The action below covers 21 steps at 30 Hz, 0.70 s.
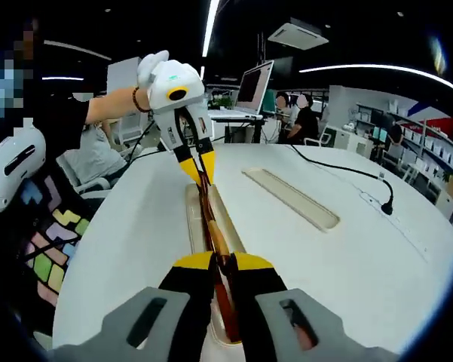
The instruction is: Arrange the utensils inside the cutlery case until each visible utensil rests in its matching compartment.
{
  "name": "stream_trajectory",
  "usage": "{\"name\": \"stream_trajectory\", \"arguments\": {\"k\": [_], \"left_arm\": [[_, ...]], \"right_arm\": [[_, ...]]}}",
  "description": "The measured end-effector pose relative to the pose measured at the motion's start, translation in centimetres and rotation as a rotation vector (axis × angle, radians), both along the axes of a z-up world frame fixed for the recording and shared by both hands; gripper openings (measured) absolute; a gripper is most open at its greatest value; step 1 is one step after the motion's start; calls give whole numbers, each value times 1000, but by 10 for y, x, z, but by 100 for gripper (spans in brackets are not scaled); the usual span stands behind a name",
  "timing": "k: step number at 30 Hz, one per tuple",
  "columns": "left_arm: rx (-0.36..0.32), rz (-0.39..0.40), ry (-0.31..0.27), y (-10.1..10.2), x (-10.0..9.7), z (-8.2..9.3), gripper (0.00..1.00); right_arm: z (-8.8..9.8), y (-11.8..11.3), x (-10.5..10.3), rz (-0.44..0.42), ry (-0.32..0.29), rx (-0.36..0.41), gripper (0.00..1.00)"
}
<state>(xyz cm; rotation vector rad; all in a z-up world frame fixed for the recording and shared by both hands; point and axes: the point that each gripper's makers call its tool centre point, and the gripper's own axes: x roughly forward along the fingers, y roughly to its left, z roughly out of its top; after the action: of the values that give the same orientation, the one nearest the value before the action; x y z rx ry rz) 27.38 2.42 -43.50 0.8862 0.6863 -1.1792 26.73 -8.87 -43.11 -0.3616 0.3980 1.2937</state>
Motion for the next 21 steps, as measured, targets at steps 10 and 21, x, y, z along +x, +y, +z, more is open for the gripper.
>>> {"name": "stream_trajectory", "arguments": {"k": [10, 21], "left_arm": [[37, 4, 142, -9, -3, -9, 4], [71, -6, 217, -6, 0, -18, 5]], "right_arm": [[-10, -14, -1, -39, 48, -26, 8], [-15, -28, 4, -74, 108, -1, 8]]}}
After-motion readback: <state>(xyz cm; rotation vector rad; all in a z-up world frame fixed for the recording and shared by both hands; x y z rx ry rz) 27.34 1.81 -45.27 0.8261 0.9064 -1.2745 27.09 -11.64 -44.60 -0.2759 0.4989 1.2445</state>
